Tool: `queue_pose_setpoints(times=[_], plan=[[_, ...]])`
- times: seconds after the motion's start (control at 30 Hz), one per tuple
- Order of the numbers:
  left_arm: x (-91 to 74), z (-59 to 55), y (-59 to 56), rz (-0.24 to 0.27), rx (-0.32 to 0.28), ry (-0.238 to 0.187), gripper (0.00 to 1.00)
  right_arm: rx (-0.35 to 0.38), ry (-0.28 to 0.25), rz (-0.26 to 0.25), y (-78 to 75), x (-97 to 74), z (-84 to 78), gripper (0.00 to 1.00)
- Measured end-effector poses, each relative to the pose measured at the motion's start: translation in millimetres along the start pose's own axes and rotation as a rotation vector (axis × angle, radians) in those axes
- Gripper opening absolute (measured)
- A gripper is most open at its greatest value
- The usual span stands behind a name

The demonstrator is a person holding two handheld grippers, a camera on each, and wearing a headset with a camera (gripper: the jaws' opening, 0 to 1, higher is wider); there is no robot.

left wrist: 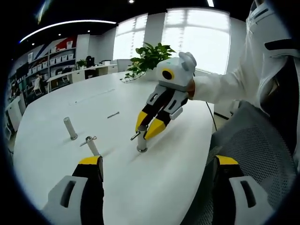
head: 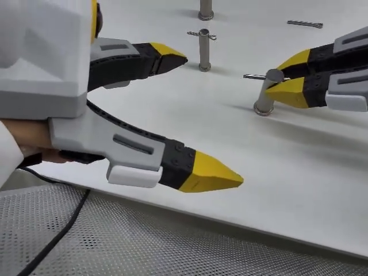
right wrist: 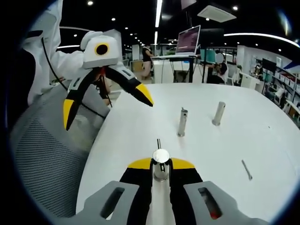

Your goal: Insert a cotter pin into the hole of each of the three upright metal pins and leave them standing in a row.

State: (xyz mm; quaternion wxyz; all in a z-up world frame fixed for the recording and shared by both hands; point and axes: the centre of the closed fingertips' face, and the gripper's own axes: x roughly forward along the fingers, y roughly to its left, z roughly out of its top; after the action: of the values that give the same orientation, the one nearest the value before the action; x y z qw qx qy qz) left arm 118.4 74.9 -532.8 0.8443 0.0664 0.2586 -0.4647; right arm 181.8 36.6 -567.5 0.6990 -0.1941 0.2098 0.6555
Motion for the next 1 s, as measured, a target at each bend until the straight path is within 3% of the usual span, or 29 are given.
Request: queue_pose_setpoints(times=[0.17,0.63,0.73,0.83,1.0], plan=[[-0.9,-0.4,0.3,0.004,-0.002,0.007,0.97,0.032,-0.017,-0.031,-8.8,-1.7,5.3,0.07],[-5.8,-7.9,2.7,0.024,-0.040,0.041,0.99,-0.026,-0.004,-0.087,-51.8,5.4,17.2,0.07],[-8.4,-3.6,6.8,0.049,-0.025,0.012,0.99,-0.003,-0.007,-0.107,-60.4,5.5,15.9,0.07],[-11.3,1.8,9.0,0.055,-0.030,-0.014,0.99,0.012,-0.022,-0.093,-61.6,9.0,15.6,0.07],[-12.8,2.1,11.2,0.063,-0.027,-0.010,0.99,0.018,-0.025,-0.081,-62.6,12.7,16.0,0.07]])
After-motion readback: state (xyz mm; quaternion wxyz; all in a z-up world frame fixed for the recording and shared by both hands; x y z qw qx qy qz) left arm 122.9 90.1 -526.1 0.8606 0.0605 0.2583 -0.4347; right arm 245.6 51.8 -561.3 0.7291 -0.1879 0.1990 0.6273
